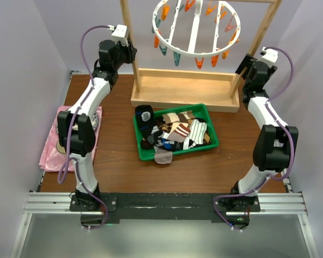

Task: Clip the socks to the hanger
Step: Adjust the clothesline at the center of the board.

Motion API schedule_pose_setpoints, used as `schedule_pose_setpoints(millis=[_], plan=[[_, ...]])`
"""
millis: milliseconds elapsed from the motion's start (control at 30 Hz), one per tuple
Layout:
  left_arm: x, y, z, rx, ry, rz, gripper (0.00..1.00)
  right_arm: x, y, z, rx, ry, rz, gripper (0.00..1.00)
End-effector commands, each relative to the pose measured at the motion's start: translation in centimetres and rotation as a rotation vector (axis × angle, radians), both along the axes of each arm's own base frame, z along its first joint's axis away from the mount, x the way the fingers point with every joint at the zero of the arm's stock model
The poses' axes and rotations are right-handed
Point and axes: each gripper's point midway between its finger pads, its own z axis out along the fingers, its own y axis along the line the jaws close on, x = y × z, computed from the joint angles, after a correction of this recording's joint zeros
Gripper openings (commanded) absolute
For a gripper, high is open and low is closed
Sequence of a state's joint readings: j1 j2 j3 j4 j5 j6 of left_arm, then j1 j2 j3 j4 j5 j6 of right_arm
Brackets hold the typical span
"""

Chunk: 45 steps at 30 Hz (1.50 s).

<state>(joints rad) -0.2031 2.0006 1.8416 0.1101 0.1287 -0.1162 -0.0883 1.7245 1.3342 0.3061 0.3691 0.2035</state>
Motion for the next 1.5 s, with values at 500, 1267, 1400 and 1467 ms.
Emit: schedule_pose_setpoints(millis=[500,1267,1400,1467], plan=[[-5.0,5.5,-0.9,0.152,0.131,0.017,0.36,2.1,1.8,1.2,-0.091,-0.117,0.079,0.95],[-6.7,5.7,-1.3,0.153,0.189,0.013,0.27,-1.2,6.3,1.5,-0.071,-0.086,0.212,0.11],[-8.0,5.9,-0.6,0.157,0.201,0.017,0.25,-2.8,6.4,1.2,-0.057,-0.075,0.220,0.10],[-8.6,5.9,-0.6,0.161,0.212,0.011,0.24,-3.7,7.8,0.7,-0.047,-0.061,0.247,0.10]])
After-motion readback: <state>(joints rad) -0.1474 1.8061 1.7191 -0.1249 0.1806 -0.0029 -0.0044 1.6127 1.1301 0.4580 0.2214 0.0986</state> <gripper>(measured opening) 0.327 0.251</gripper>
